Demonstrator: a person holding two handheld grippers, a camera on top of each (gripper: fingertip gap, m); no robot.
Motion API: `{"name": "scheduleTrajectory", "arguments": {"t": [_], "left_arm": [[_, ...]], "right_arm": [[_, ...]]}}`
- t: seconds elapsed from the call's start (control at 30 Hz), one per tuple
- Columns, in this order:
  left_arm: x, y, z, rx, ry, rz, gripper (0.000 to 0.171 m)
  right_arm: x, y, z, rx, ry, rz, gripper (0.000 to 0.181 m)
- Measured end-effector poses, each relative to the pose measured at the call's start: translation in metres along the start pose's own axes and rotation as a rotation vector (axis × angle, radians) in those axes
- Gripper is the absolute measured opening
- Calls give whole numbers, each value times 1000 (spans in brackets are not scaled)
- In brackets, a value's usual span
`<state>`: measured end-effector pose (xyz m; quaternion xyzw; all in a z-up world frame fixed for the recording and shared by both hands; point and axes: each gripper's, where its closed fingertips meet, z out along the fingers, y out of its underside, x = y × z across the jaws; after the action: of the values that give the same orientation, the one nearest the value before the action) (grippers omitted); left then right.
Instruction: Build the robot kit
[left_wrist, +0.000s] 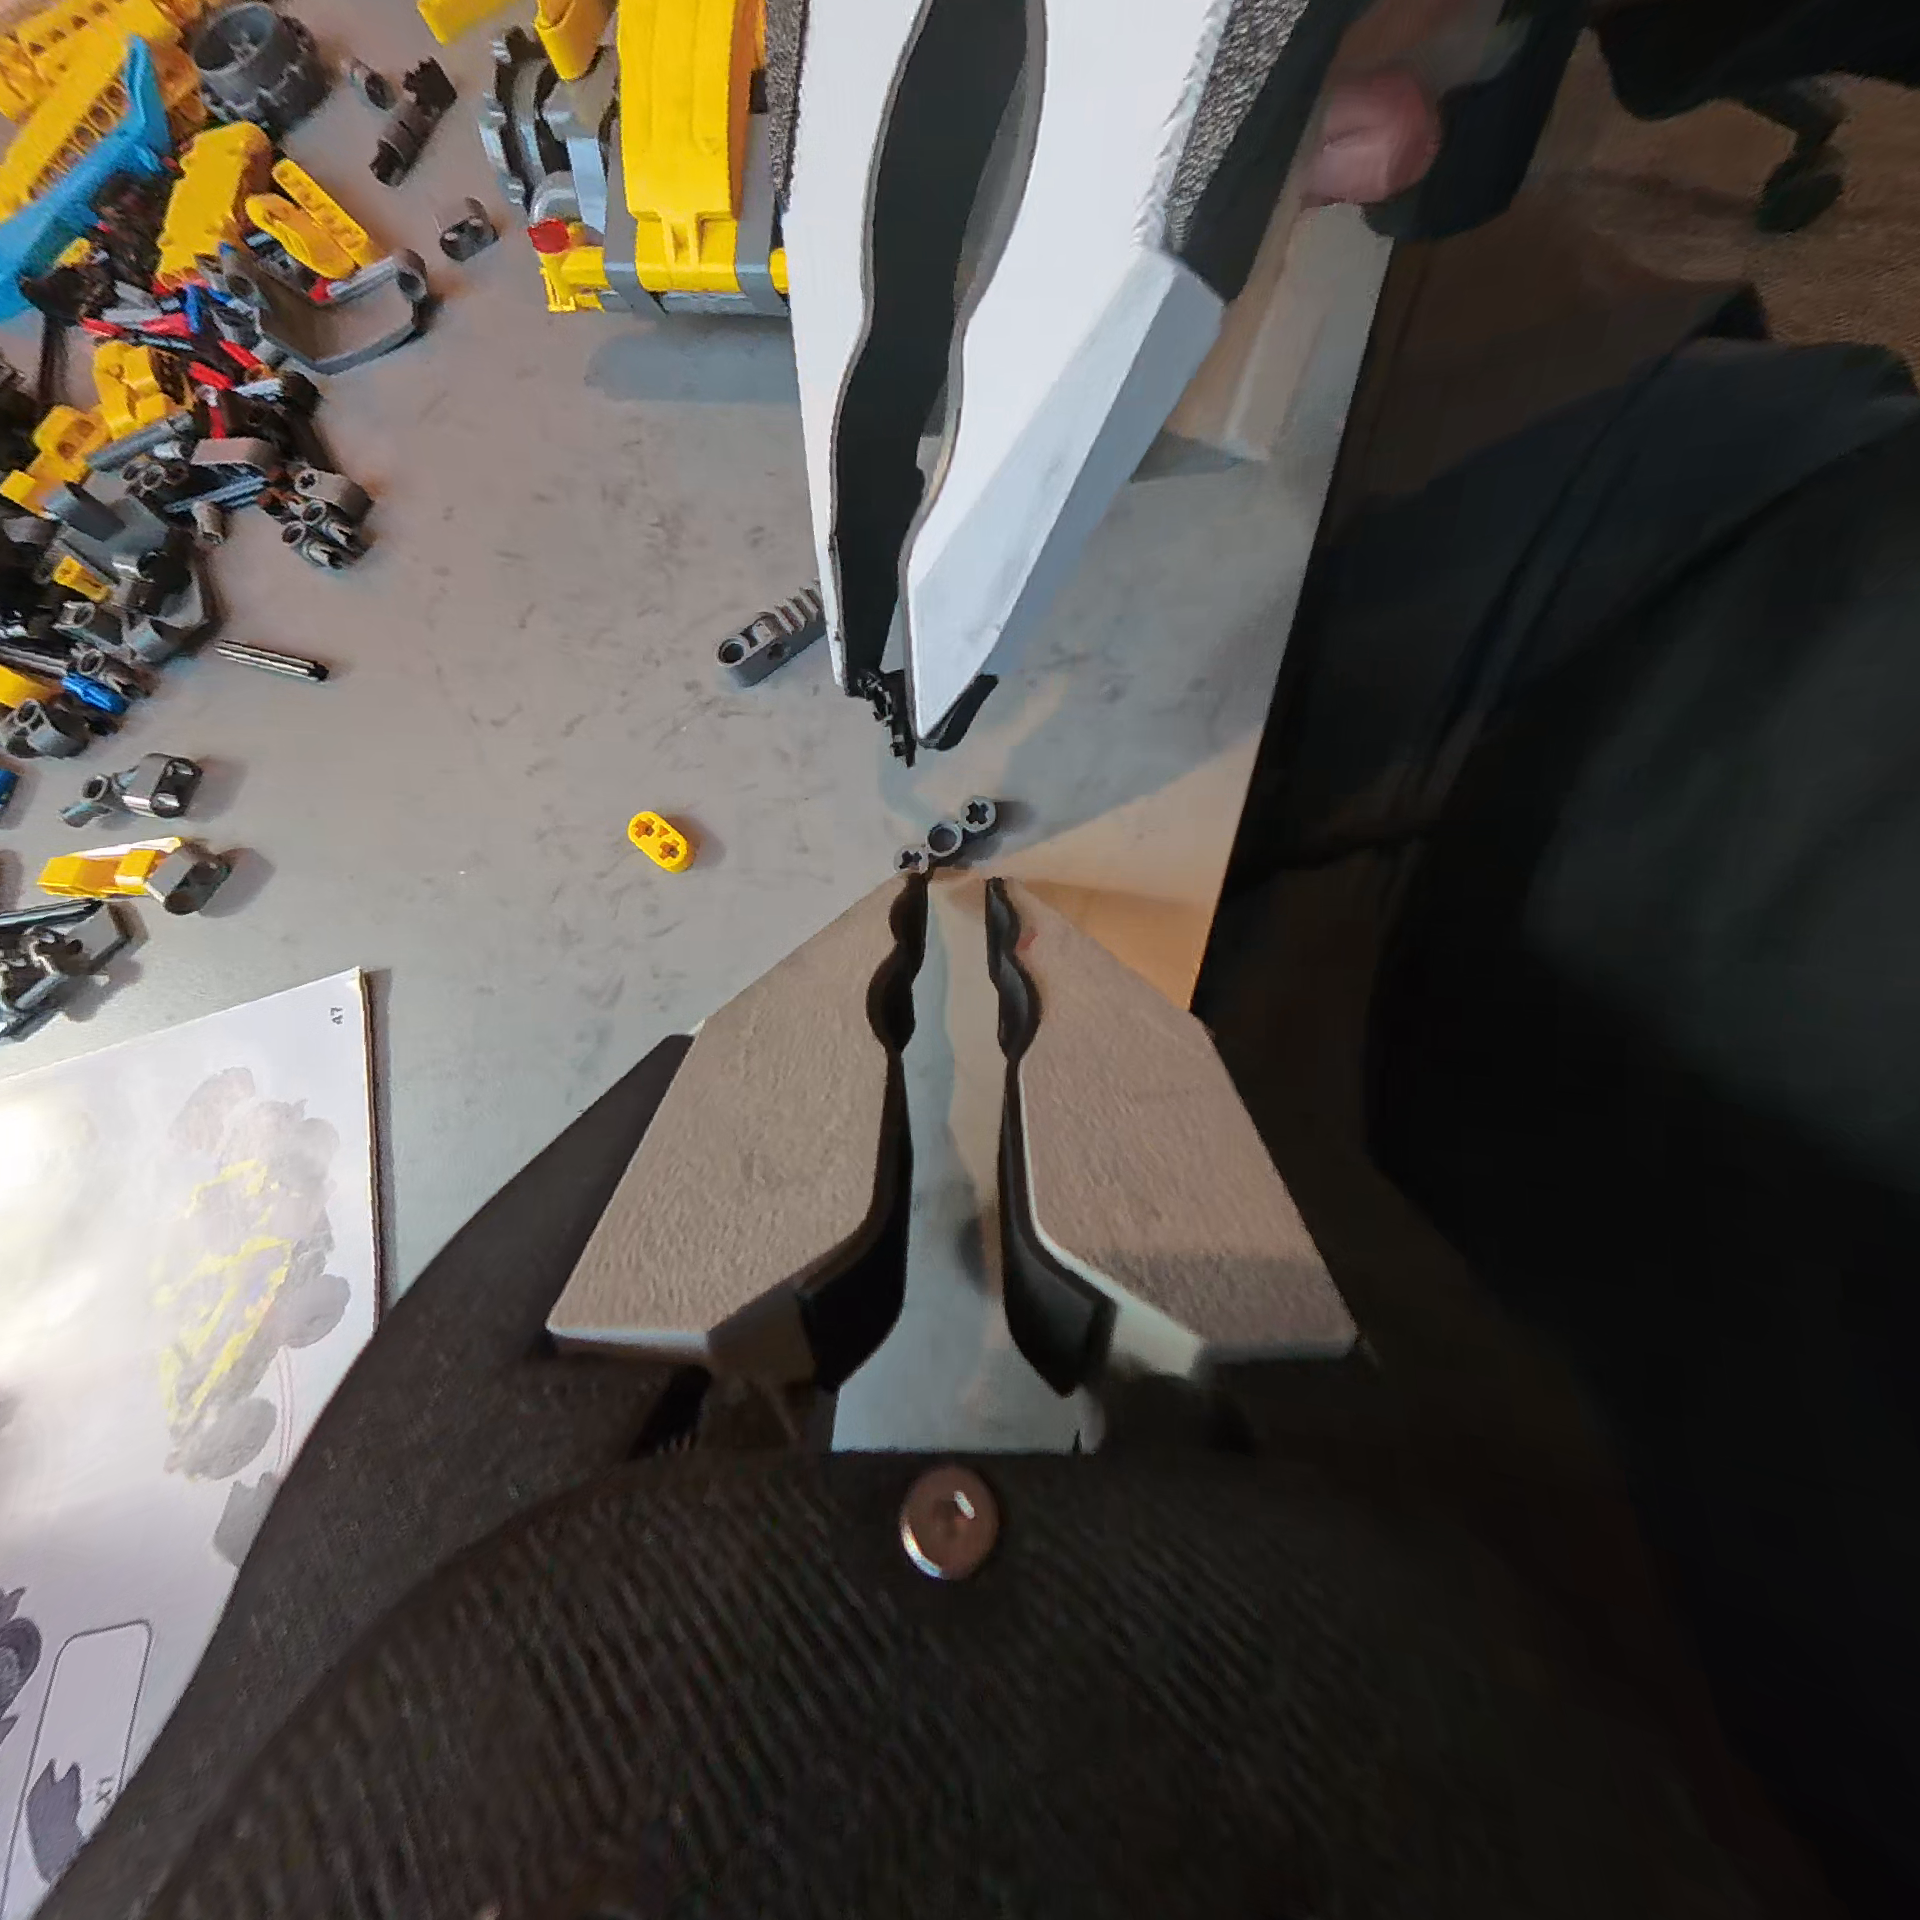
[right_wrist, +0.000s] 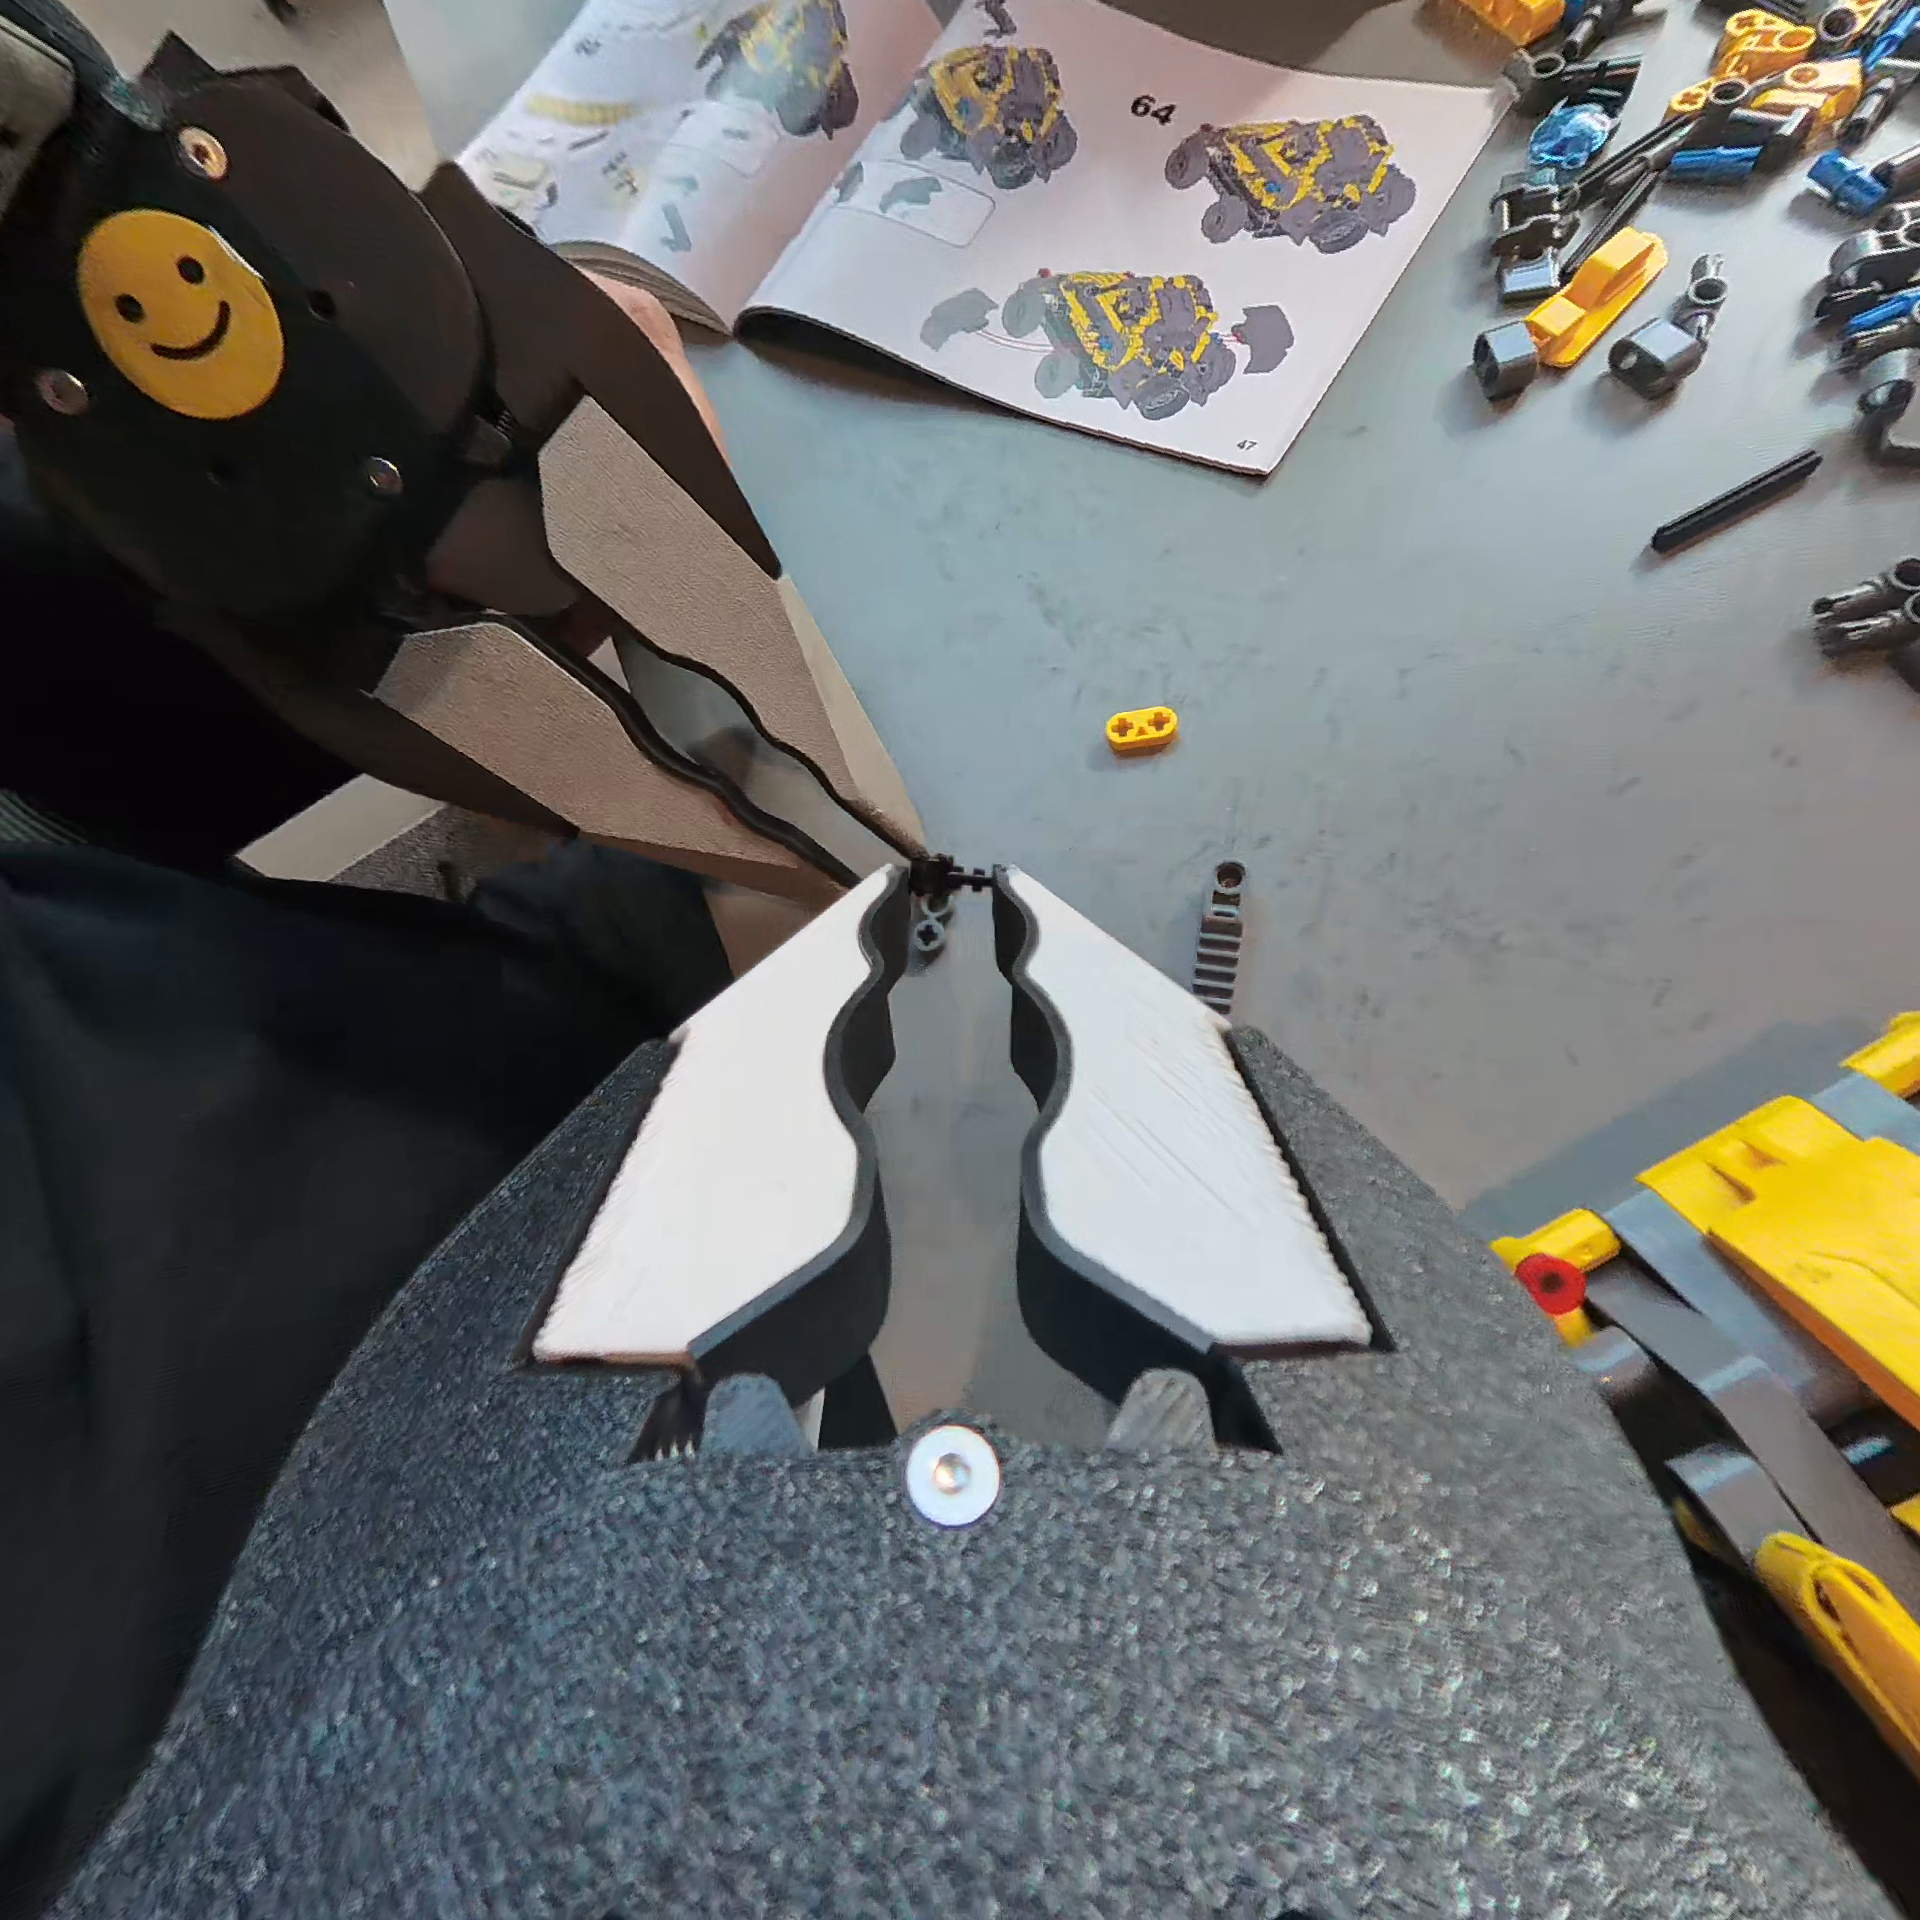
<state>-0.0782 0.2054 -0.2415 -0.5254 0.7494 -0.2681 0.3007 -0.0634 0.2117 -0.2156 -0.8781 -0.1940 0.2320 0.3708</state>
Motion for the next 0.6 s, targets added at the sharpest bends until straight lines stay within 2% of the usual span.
{"name": "scheduleTrajectory", "arguments": {"t": [0.1,0.2,0.4,0.6], "left_arm": [[5,-2,1,5,28,0,8],[16,-6,2,17,92,-1,15],[-11,0,-2,5,29,-6,18],[0,-3,4,-5,202,-55,16]], "right_arm": [[4,2,-2,-15,26,-17,15],[4,1,-4,-11,20,-12,16],[3,2,-6,-11,14,-30,16],[2,3,-6,-21,6,-55,15]]}}
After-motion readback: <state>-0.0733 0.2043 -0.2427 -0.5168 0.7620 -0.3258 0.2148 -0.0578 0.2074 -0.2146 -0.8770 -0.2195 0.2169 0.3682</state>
